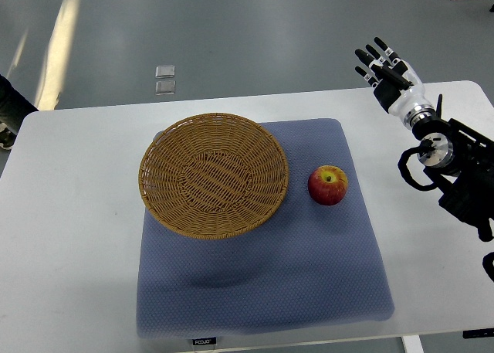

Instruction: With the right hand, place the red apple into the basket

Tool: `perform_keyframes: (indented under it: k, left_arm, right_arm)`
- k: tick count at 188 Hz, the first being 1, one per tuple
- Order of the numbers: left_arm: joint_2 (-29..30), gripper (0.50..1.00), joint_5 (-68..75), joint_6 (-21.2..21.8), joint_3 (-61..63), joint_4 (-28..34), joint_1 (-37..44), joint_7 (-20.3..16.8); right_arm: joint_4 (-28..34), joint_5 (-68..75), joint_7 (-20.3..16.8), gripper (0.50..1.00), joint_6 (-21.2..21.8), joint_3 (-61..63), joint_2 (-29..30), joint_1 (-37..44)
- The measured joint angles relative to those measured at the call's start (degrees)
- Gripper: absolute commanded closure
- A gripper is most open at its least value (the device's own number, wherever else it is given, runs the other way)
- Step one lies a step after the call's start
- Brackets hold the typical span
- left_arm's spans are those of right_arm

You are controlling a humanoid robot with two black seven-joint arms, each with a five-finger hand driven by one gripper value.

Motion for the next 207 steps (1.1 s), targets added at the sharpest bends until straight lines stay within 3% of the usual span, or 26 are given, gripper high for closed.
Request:
perform_keyframes:
  k: [207]
  left_arm:
    - [0.0,0.5,0.01,0.0,-0.09,0.05,0.09,-0.02]
  right_arm:
    - [0.0,-0.19,0.0,0.576,-1.28,0.1,-0.06,0.12]
